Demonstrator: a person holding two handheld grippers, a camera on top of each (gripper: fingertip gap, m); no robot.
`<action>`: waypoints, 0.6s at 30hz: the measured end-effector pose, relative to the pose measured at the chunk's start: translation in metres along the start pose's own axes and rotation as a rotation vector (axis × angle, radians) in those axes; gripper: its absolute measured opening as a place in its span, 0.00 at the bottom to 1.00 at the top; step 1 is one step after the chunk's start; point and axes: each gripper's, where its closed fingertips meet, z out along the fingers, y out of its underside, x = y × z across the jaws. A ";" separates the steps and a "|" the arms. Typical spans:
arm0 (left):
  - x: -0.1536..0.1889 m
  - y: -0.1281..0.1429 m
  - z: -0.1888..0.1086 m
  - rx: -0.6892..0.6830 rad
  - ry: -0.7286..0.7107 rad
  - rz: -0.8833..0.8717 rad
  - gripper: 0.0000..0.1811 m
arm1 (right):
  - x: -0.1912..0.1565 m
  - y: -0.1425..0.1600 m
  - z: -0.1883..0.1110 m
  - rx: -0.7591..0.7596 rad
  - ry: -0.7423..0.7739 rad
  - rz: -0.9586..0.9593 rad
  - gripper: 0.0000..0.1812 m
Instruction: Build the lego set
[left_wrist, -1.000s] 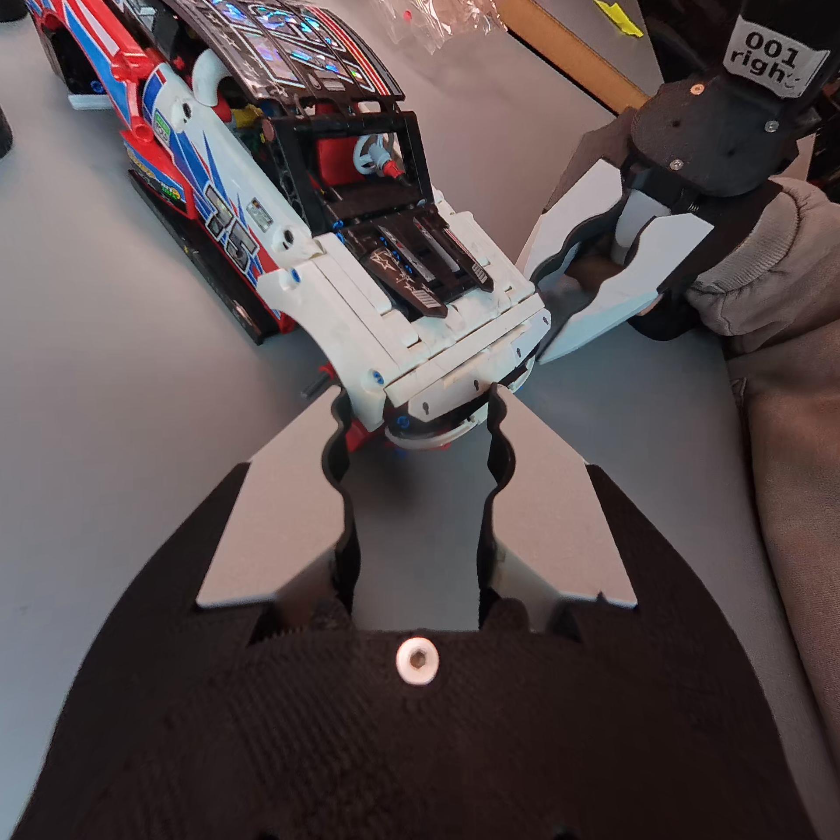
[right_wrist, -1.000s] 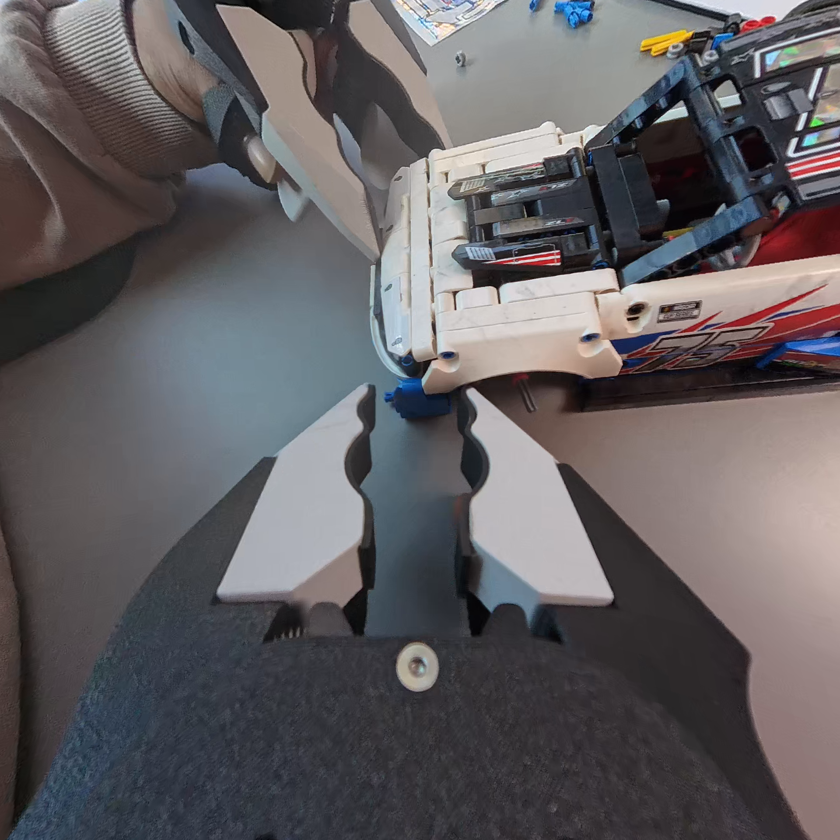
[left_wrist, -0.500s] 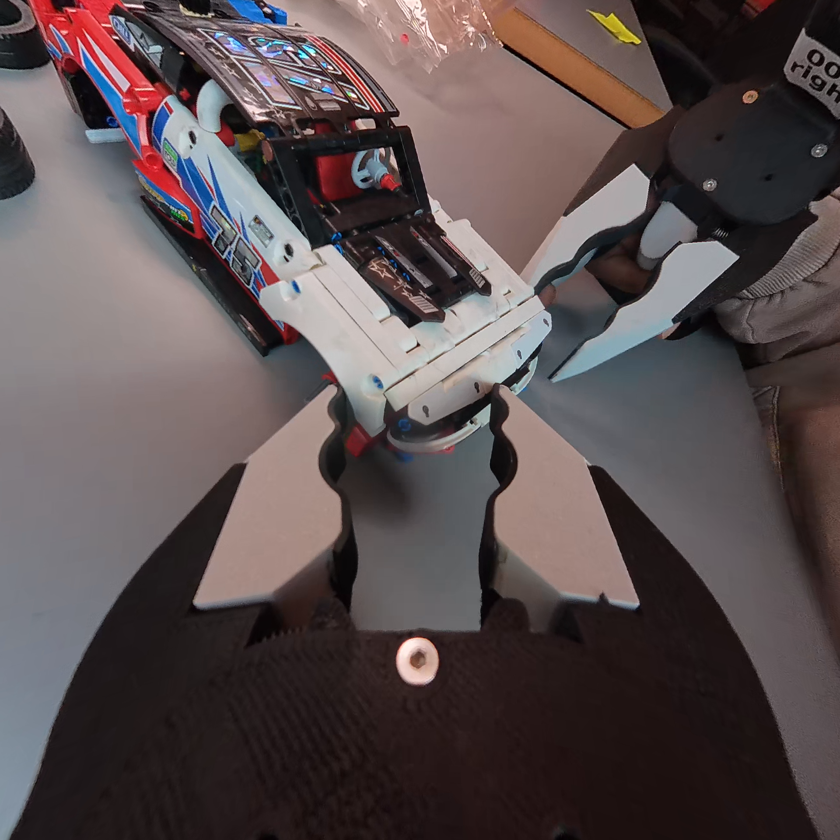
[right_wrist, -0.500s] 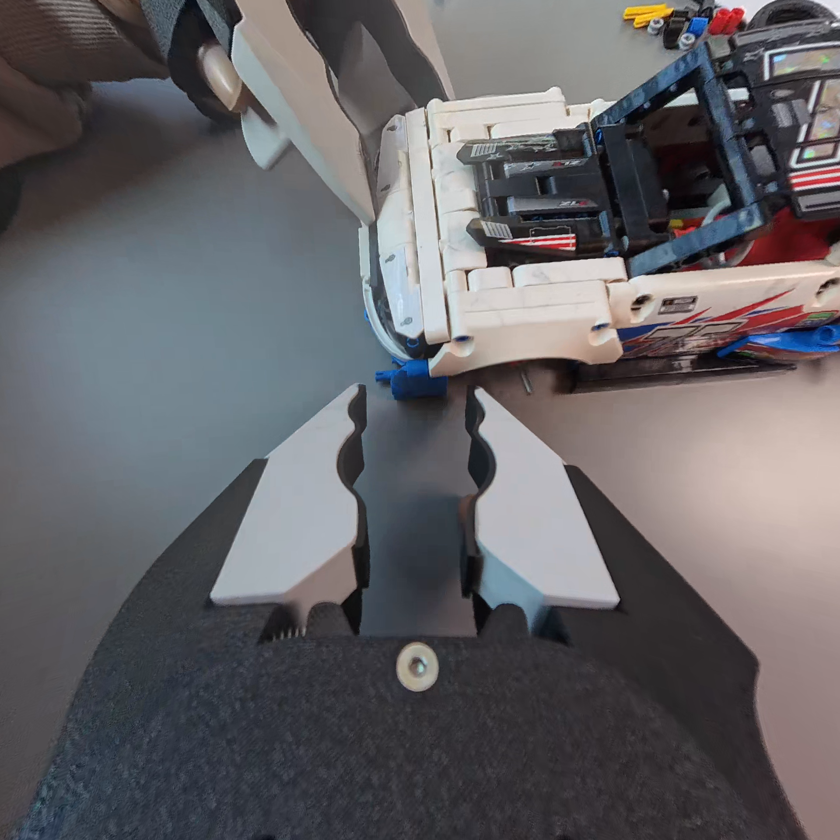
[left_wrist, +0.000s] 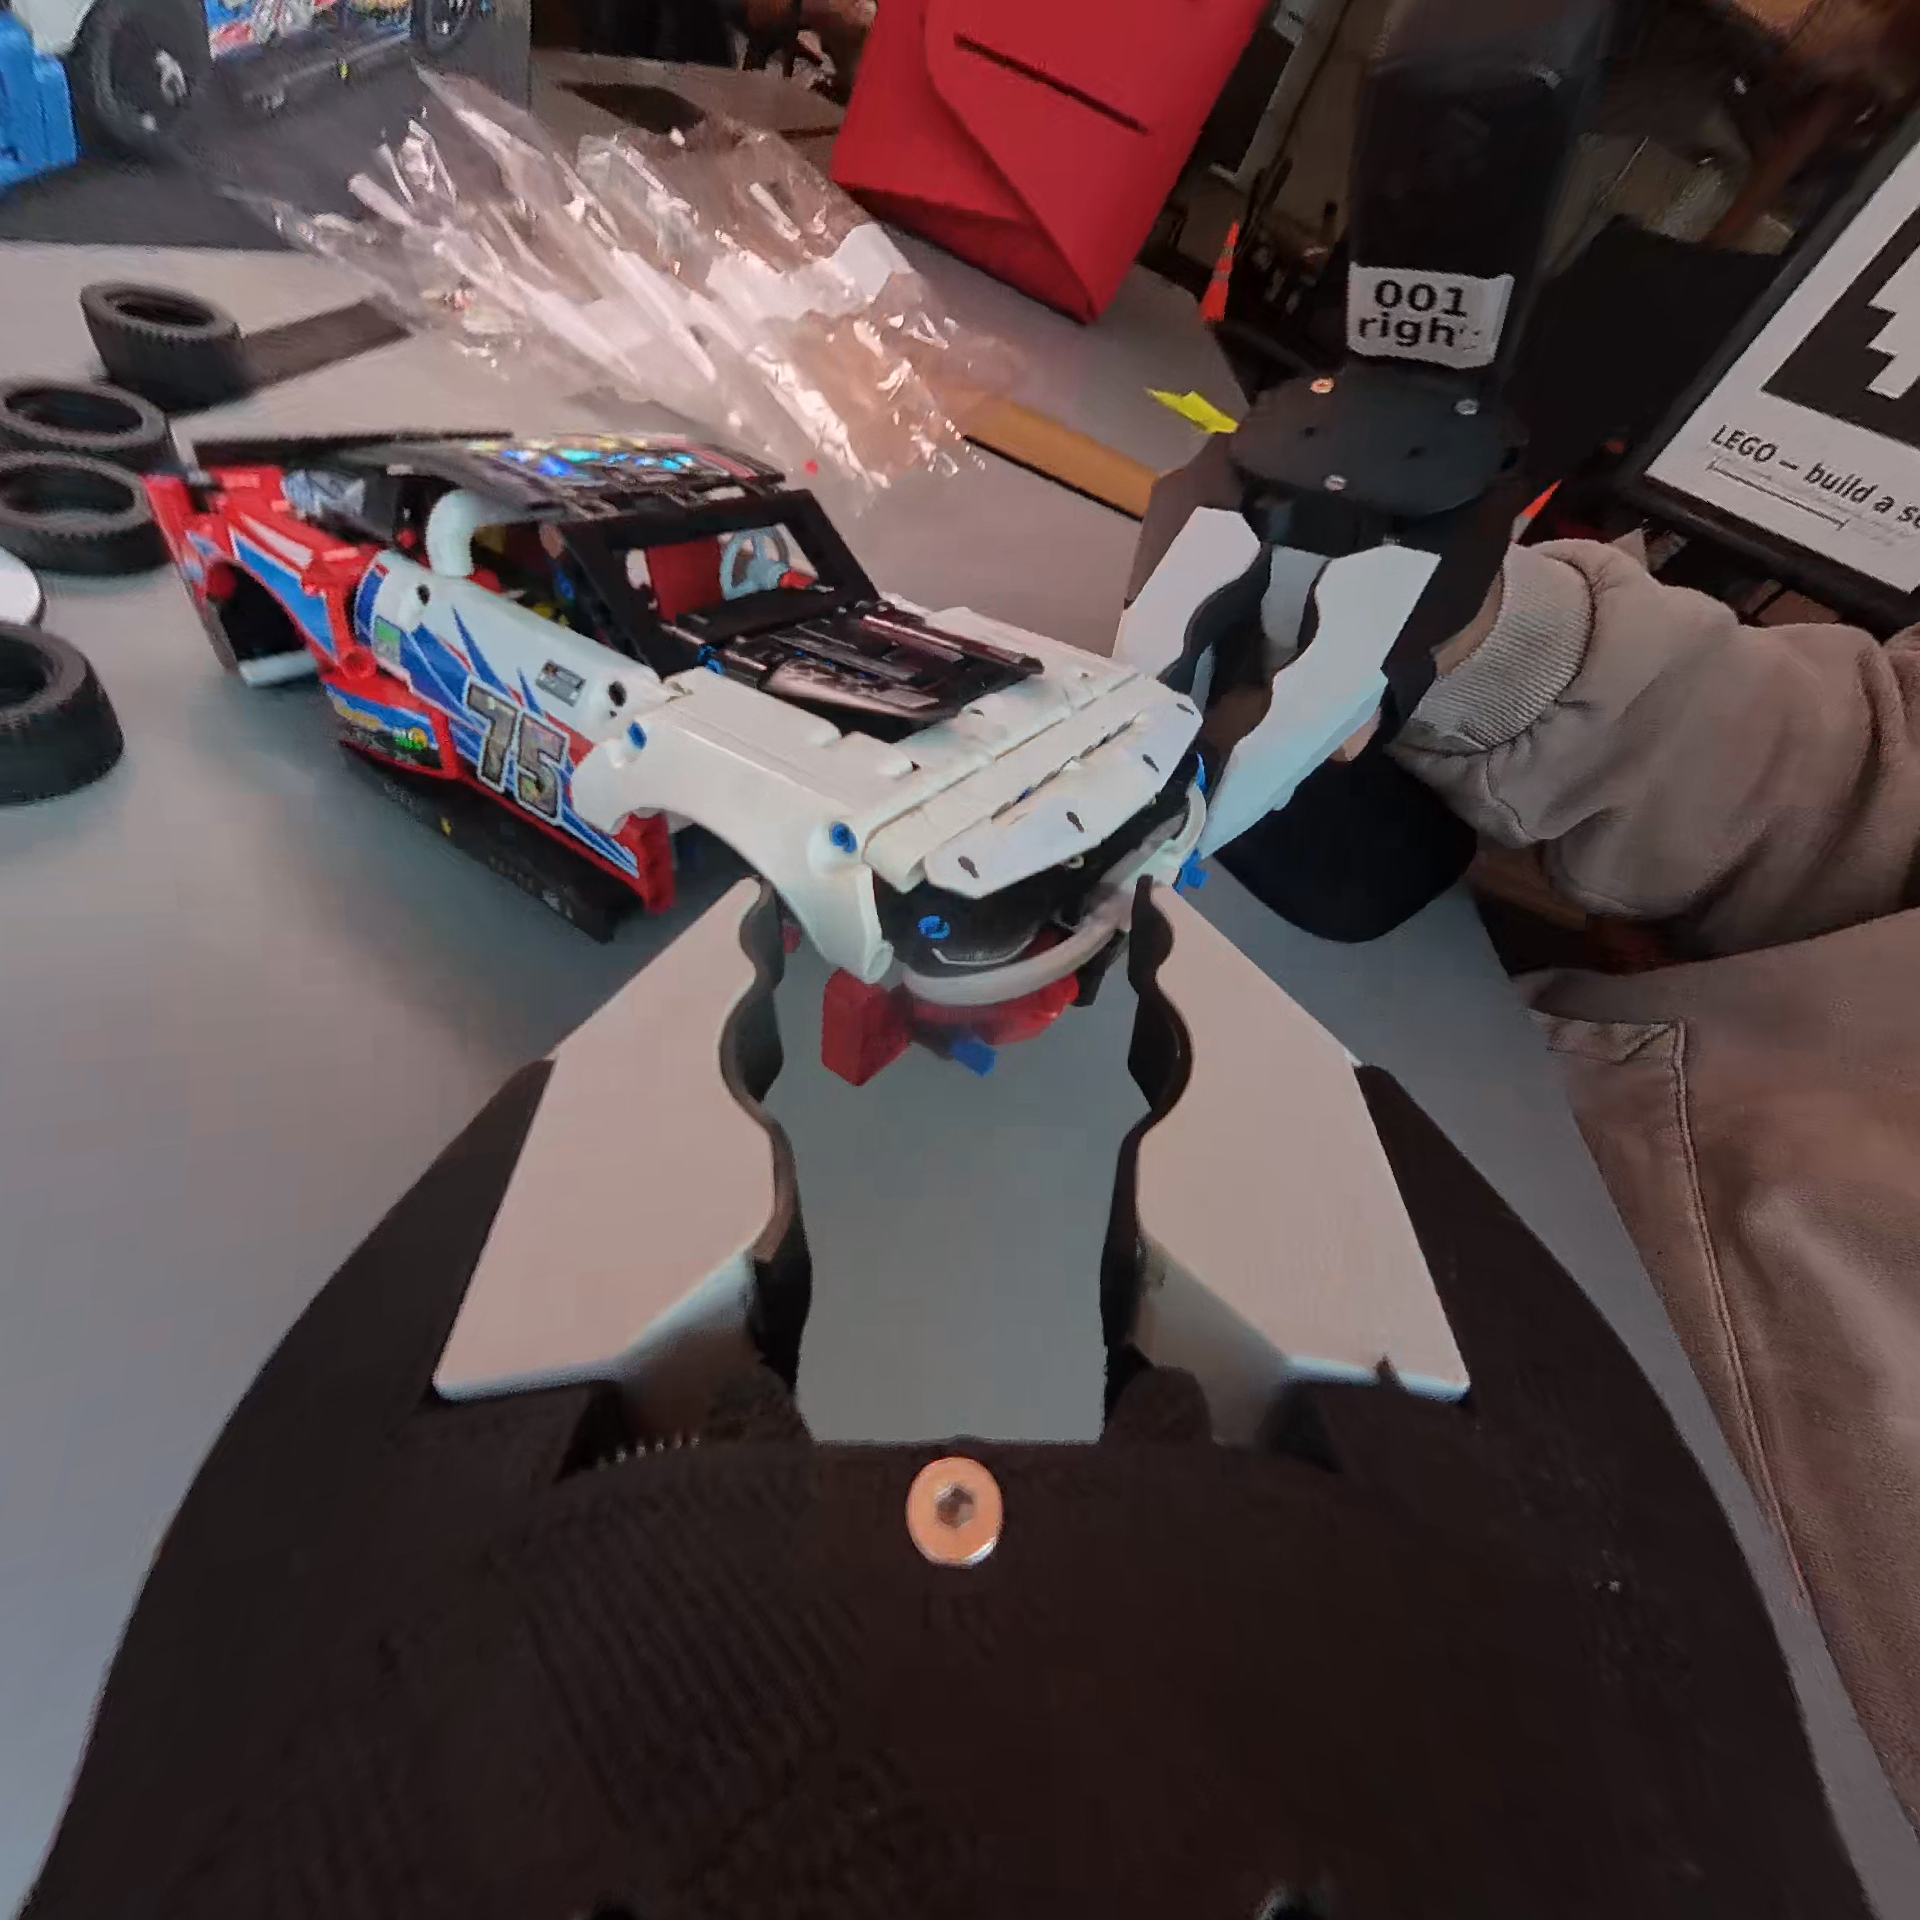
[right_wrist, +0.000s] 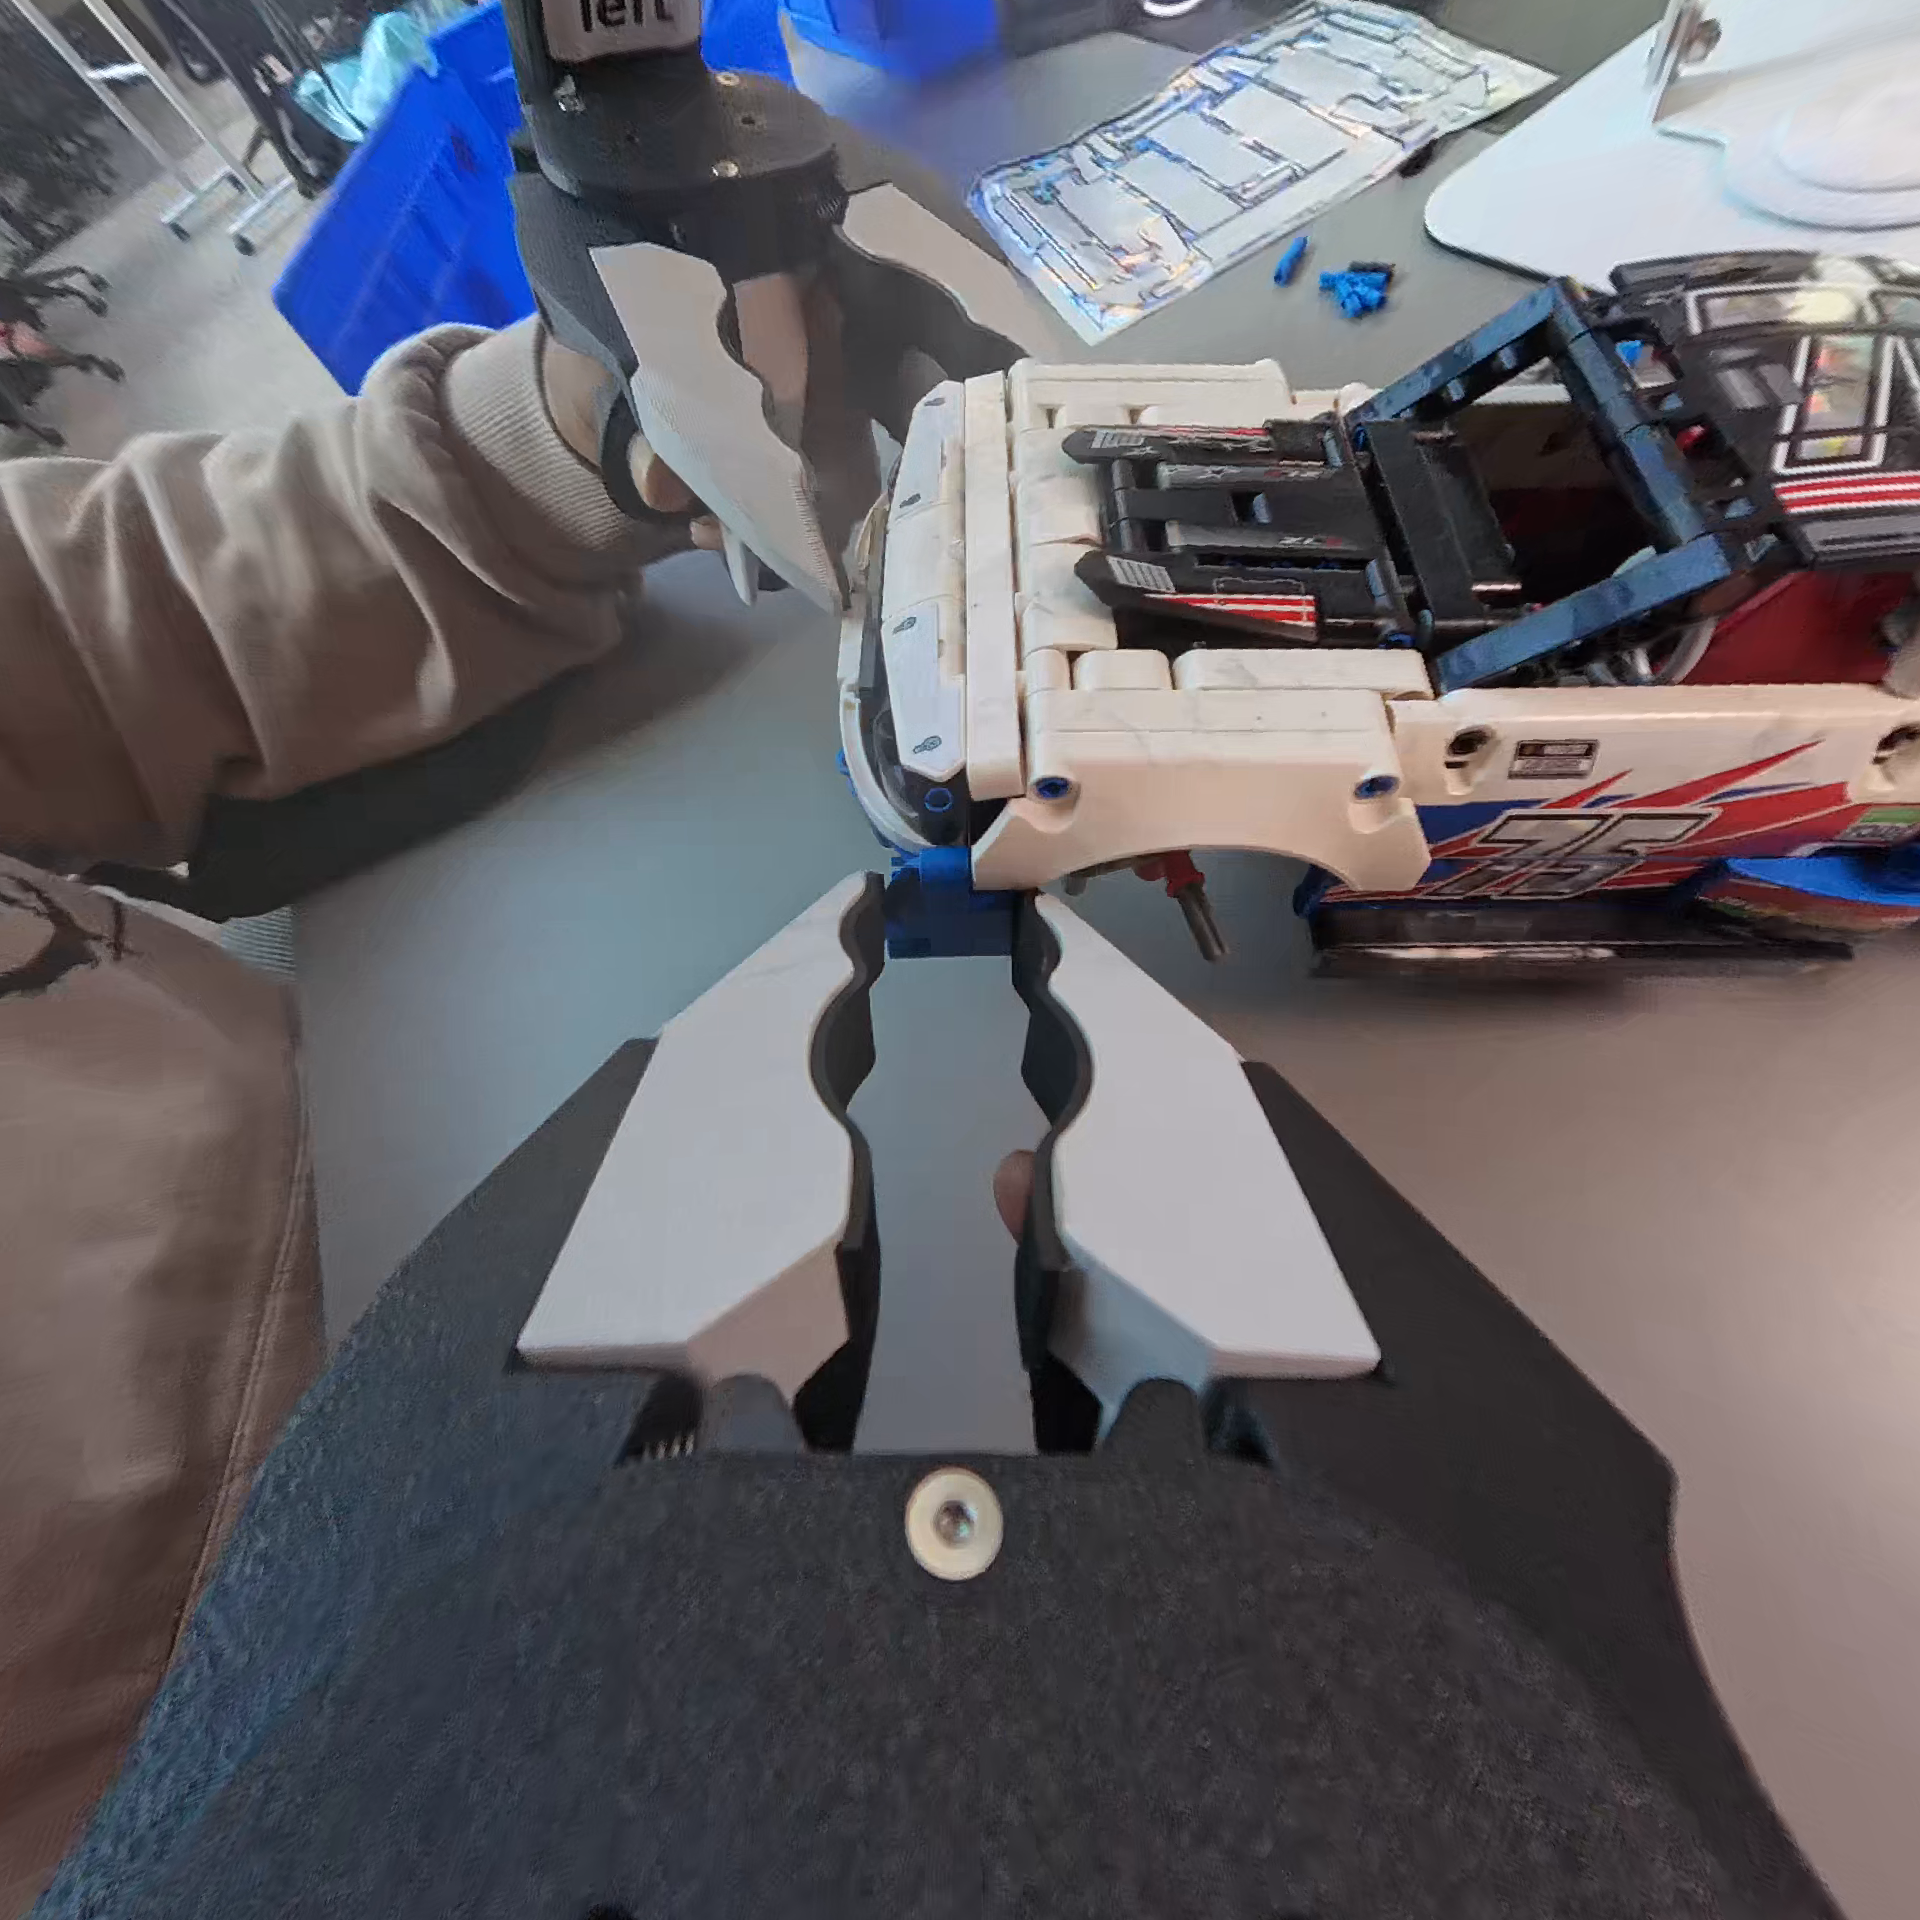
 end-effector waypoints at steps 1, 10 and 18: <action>0.004 -0.007 -0.001 0.033 0.000 0.024 0.37 | -0.003 -0.004 -0.004 0.004 -0.018 -0.004 0.12; 0.016 -0.027 -0.008 0.115 0.034 0.005 0.37 | -0.014 -0.020 -0.014 0.100 -0.097 0.036 0.12; 0.013 -0.017 -0.004 0.076 0.035 0.007 0.37 | -0.013 -0.008 -0.008 0.073 0.013 -0.018 0.12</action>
